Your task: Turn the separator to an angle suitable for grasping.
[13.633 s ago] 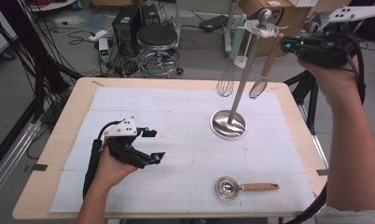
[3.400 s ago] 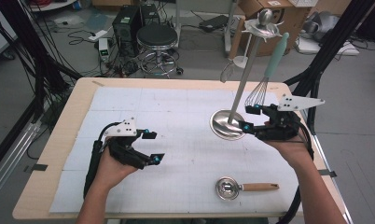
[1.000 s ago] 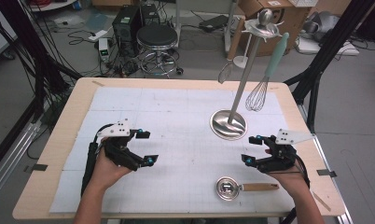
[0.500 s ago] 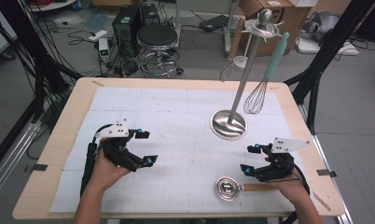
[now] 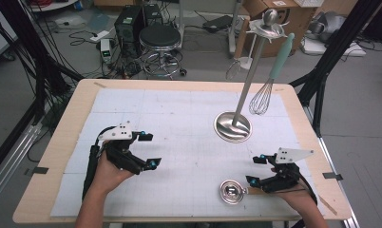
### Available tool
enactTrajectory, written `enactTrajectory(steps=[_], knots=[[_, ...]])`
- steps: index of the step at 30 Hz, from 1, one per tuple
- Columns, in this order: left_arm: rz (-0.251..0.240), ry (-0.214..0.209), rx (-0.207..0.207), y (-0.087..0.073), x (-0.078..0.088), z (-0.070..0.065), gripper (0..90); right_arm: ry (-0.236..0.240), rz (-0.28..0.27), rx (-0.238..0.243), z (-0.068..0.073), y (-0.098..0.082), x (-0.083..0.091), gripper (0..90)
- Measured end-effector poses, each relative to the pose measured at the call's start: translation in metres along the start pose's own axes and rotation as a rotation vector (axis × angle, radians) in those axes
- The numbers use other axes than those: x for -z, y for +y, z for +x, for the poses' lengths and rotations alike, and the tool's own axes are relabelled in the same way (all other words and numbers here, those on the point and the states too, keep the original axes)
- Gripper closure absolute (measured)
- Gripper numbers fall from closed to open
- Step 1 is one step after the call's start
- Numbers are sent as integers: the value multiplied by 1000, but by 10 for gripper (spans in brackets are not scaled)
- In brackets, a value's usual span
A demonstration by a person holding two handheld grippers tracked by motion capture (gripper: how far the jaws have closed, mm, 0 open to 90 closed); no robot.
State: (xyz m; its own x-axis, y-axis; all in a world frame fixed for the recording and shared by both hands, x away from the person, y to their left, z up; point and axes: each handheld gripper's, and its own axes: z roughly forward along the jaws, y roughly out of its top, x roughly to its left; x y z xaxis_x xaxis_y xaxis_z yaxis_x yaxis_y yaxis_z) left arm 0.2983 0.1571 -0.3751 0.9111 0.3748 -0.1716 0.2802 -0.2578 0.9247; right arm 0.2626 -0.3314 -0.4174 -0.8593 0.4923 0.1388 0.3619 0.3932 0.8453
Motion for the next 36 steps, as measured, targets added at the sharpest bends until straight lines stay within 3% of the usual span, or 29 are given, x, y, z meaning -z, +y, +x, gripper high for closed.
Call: enactTrajectory(steps=[3,7,10,14,17,19,20,25,27,36], knots=[[4,-3,-3,0,-1,0,58,0,17,4,3,-6,3,193],[7,-4,-2,1,-2,-1,58,-8,86,22,7,-17,7,195],[7,2,-8,1,-2,-2,58,-19,160,42,9,-26,7,209],[7,-4,-9,2,-4,-2,58,-16,272,72,10,-37,4,291],[14,-3,-11,2,-5,-3,58,-33,269,103,11,-37,6,394],[17,-2,-14,2,-6,-4,58,-4,283,114,13,-35,6,502],[18,-5,-15,2,-6,-4,58,-6,283,137,14,-33,4,516],[20,-5,-12,2,-6,-3,58,24,284,168,16,-27,-6,662],[18,-6,-10,2,-6,-4,58,19,288,172,18,-22,-13,679],[19,-6,-14,2,-6,-4,58,76,309,237,25,3,-54,681]])
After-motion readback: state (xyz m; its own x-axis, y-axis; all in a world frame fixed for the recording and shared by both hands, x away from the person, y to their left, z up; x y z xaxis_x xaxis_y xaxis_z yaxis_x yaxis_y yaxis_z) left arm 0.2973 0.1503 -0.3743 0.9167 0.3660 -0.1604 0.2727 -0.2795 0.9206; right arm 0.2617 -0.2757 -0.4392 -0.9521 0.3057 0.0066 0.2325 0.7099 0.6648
